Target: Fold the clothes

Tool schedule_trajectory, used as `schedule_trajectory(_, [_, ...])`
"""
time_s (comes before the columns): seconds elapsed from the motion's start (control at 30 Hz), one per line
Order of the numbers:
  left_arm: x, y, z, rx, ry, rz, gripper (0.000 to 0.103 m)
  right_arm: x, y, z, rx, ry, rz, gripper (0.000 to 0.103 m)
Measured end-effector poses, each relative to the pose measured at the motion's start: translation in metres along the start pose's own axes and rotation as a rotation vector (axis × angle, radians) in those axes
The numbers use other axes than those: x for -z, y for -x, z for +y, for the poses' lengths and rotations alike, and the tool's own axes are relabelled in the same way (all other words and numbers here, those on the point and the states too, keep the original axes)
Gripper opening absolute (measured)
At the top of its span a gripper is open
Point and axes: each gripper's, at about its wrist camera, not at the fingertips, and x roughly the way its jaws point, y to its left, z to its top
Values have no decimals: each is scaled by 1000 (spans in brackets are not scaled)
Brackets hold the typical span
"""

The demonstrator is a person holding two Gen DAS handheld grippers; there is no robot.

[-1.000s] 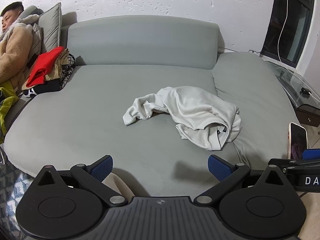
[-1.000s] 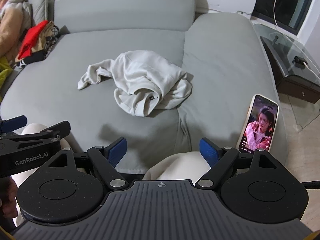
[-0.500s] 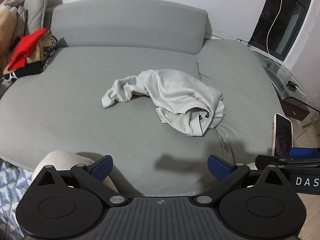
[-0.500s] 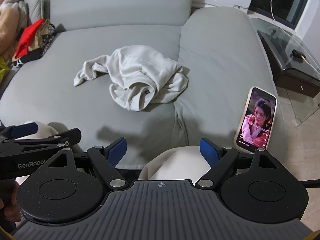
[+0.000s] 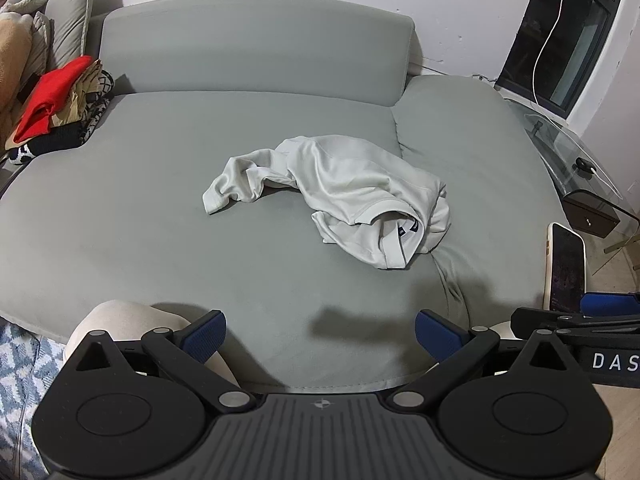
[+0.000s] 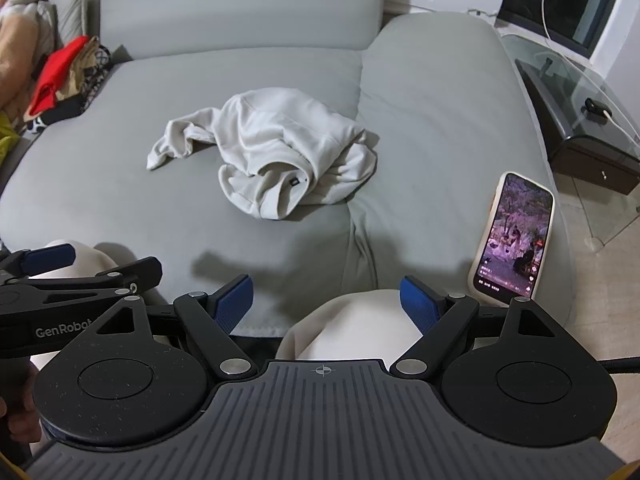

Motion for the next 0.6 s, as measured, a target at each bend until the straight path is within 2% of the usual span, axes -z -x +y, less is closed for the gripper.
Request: schedule_trajectory(0.6, [1, 0, -1, -4, -2, -4, 101, 1, -1, 0, -4, -4, 4, 86])
